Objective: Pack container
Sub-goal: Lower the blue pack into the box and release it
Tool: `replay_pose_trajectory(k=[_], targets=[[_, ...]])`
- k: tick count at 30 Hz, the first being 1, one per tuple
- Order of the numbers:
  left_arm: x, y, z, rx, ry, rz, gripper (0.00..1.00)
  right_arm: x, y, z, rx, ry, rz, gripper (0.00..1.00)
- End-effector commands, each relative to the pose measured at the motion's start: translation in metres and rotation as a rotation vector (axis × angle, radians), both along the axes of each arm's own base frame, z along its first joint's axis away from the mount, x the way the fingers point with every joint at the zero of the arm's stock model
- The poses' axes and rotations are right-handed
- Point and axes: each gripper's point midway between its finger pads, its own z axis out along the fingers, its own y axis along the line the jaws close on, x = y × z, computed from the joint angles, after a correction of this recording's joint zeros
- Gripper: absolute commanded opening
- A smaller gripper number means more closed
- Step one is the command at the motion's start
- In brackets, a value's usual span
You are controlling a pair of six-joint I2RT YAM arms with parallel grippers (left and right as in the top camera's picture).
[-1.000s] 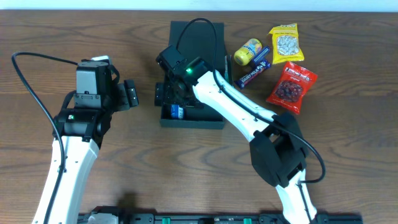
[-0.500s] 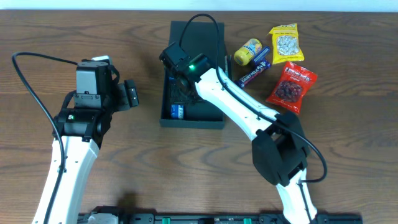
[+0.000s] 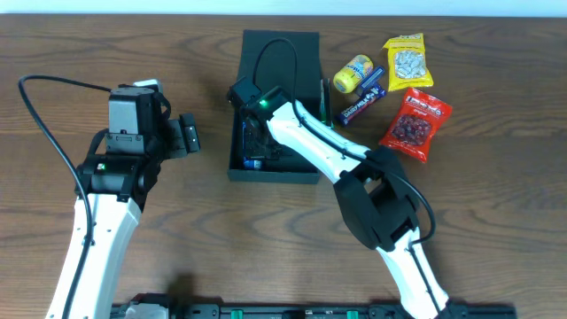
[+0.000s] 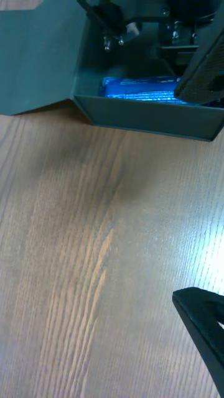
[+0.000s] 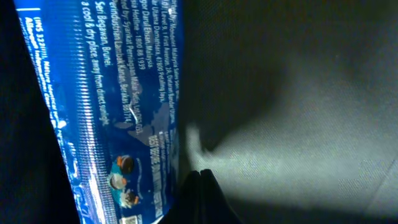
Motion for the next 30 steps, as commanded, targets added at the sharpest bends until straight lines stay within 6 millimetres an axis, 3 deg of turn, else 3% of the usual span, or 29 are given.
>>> replay_pose_trajectory(k=[1,5,19,26,30], targets=[[0.005,0.001,0.018,0.002,-0.047,-0.003,0.95,-0.005,0.005,-0.012,0.028,0.043,0.018,0.01],[0.005,0.001,0.018,0.002,-0.047,-0.003,0.95,-0.008,0.022,-0.009,0.117,0.067,0.044,0.01],[0.004,0.001,0.017,0.002,-0.043,-0.004,0.95,-0.013,0.036,-0.005,0.198,0.107,0.061,0.01],[0.004,0.001,0.017,0.003,-0.043,-0.003,0.95,-0.007,0.015,-0.007,0.127,0.094,0.052,0.02],[0.004,0.001,0.016,0.003,-0.040,-0.003,0.95,0.003,0.001,0.007,0.116,0.098,0.056,0.02]])
